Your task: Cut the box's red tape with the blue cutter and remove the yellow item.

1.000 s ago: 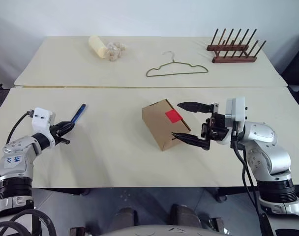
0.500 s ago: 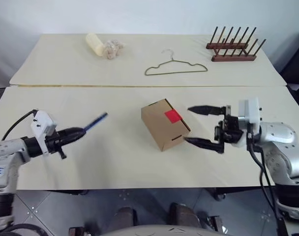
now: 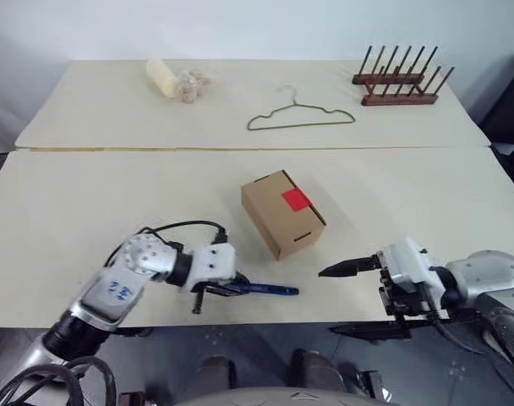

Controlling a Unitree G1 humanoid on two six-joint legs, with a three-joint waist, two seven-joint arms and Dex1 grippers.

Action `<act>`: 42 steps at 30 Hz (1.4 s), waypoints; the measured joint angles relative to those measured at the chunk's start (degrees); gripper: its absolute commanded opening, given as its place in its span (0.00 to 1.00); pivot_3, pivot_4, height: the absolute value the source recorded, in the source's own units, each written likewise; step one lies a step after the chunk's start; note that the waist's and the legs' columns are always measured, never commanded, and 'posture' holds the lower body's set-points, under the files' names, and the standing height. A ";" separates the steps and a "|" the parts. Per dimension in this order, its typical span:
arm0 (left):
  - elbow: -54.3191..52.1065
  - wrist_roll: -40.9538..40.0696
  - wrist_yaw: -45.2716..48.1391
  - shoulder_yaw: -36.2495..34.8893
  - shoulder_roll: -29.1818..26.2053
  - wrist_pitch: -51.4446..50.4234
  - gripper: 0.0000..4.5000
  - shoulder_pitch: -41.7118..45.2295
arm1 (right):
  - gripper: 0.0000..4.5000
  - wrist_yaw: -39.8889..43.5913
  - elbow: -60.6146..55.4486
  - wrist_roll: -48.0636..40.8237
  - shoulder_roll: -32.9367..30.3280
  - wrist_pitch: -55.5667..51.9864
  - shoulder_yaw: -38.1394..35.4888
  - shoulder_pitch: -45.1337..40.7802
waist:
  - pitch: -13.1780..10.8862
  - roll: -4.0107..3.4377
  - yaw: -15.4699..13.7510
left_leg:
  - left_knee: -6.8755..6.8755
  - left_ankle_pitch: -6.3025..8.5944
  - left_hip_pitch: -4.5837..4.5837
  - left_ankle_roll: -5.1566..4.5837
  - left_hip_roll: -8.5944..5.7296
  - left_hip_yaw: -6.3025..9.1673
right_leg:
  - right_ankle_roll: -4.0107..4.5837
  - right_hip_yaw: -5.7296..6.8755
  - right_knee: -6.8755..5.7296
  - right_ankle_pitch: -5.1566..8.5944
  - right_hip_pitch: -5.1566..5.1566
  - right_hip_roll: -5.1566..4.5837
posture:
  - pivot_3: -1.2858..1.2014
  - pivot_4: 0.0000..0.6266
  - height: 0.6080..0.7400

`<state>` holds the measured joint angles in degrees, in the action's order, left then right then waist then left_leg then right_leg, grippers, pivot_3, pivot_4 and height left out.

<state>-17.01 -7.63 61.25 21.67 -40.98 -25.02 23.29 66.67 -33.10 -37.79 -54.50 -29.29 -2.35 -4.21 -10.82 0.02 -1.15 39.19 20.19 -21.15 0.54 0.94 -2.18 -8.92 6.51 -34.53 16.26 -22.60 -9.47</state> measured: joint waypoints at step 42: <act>-7.47 5.34 -5.36 7.57 3.43 -14.89 0.10 4.84 | 0.01 -2.90 18.77 23.12 10.03 11.11 16.98 -12.10 | 0.10 0.02 -1.82 | 0.57 0.14 -0.04 -0.26 -0.05 0.06 | -0.06 -0.15 -0.02 -0.04 0.24 0.00 | 0.52 0.24 1.00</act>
<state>-24.48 -2.28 55.89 29.24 -37.55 -39.92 28.13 63.76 -14.34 -14.66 -44.47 -18.18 14.63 -16.30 -10.72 0.04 -2.96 39.75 20.32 -21.19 0.29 0.89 -2.12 -8.98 6.35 -34.54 16.22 -22.36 -9.48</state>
